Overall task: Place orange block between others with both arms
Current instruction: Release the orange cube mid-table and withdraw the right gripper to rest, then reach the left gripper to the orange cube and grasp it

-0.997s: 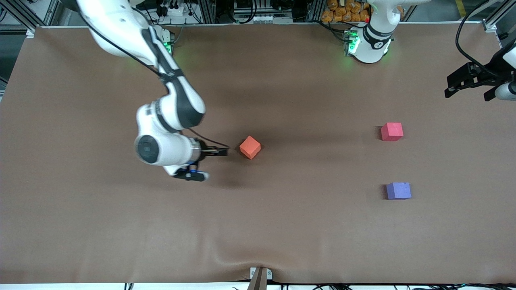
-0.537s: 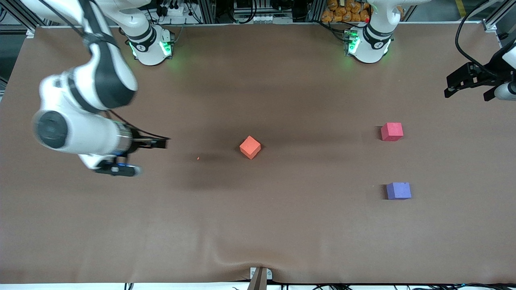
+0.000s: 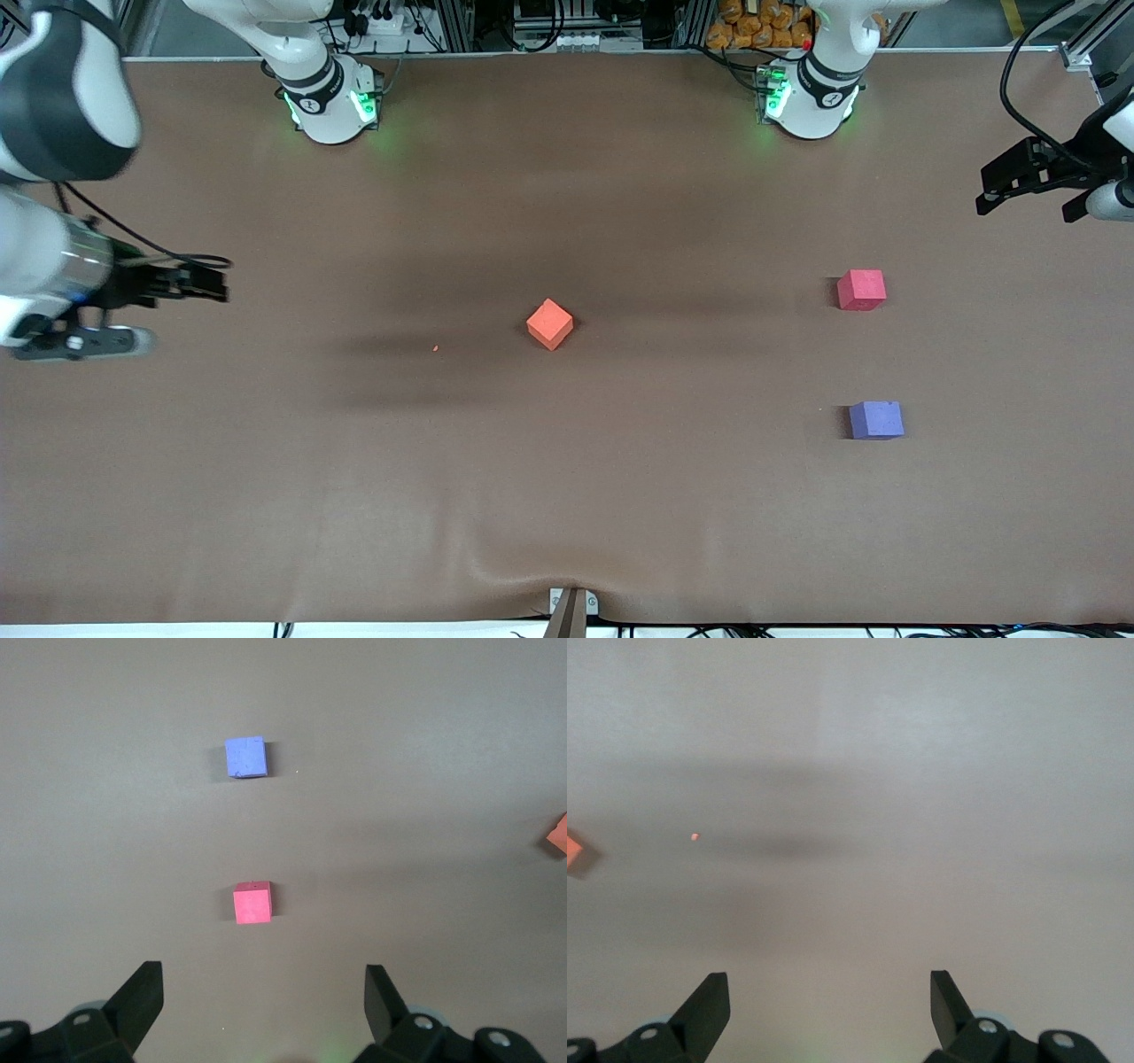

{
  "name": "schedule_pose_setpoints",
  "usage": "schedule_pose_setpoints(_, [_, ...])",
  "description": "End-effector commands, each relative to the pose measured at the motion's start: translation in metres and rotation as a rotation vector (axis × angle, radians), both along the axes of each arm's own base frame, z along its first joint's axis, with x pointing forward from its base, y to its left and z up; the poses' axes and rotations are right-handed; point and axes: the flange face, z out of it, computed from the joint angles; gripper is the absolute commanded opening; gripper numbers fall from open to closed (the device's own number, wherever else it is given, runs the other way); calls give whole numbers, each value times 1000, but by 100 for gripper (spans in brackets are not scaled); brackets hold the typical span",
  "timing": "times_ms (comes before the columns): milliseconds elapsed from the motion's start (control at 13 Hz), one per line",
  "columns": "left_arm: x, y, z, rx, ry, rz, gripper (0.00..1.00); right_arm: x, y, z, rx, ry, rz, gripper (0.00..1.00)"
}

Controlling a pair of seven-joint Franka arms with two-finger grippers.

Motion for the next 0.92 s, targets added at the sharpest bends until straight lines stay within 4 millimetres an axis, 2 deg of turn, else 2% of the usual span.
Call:
schedule_pose_setpoints(0, [0, 1, 3, -11, -5, -1, 100, -14, -36, 25, -23, -15, 28, 100])
schedule_pose_setpoints(230, [-1, 1, 4, -7, -7, -2, 100, -27, -64, 38, -24, 14, -4, 100])
schedule_pose_setpoints(537, [-2, -21, 4, 4, -7, -15, 100, -28, -70, 31, -22, 28, -25, 100])
schedule_pose_setpoints(613, [-3, -37, 3, 6, -4, -13, 100, -29, -79, 33, -24, 25, -39, 100])
schedule_pose_setpoints(690, [-2, -56, -9, 8, 23, 6, 100, -29, -90, 33, -26, 23, -57, 100])
schedule_pose_setpoints(843, [13, -107, -53, 6, 104, -5, 100, -30, -96, 34, -27, 23, -69, 100])
